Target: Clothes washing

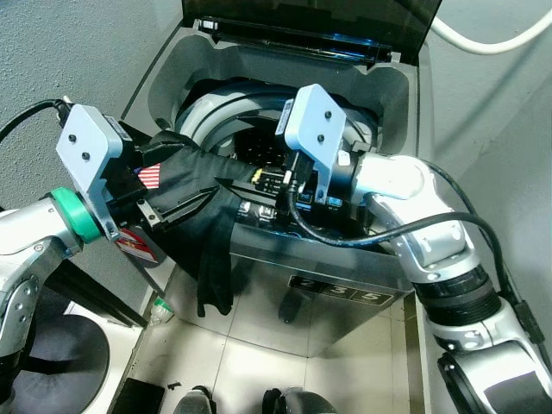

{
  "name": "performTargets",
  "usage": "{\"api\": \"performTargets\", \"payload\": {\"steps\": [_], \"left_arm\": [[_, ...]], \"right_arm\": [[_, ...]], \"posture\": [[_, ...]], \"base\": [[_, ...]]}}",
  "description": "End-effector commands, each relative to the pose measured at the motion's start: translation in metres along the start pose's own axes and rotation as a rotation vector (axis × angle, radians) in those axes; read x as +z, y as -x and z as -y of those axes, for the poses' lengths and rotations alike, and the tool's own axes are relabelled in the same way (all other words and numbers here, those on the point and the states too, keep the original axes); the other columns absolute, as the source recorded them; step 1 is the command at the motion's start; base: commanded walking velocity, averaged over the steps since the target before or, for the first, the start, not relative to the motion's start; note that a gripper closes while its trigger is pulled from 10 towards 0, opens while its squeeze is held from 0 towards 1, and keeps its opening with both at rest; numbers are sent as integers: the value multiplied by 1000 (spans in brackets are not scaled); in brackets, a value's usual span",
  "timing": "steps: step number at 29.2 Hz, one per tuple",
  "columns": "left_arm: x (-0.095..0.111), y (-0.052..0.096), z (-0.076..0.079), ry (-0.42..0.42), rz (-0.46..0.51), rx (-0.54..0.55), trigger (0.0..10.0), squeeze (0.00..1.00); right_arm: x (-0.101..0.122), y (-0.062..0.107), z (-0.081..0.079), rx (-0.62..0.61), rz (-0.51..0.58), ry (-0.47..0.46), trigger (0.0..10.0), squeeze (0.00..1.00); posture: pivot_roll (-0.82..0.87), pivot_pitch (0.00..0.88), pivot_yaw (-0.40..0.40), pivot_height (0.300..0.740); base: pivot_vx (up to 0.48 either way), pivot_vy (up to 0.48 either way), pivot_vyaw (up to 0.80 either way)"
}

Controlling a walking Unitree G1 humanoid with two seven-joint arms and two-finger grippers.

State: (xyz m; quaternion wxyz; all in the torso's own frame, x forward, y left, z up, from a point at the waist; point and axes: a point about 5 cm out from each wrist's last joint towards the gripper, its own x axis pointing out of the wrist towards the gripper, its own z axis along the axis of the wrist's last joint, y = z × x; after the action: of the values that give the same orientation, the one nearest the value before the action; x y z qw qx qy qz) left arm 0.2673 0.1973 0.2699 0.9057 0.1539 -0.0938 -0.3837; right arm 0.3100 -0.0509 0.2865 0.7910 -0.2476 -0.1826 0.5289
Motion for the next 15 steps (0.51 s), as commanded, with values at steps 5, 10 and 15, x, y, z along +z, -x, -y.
{"api": "performTargets", "payload": {"steps": [5,10,15], "left_arm": [[-2,5,3,-6,-16,7,10000,0],[-3,6,1,-5,-25,3,10000,0],[-3,0,2,0,-18,-10,10000,0]], "right_arm": [[-23,23,-19,192,-118,60,10000,0],[-22,25,-22,198,-105,57,10000,0],[-21,-12,-33,99,-41,54,10000,0]], "posture": [[116,102,6,740],[110,111,18,740],[114,116,25,740]], "base": [[0,0,0],[0,0,0],[0,0,0]]}}
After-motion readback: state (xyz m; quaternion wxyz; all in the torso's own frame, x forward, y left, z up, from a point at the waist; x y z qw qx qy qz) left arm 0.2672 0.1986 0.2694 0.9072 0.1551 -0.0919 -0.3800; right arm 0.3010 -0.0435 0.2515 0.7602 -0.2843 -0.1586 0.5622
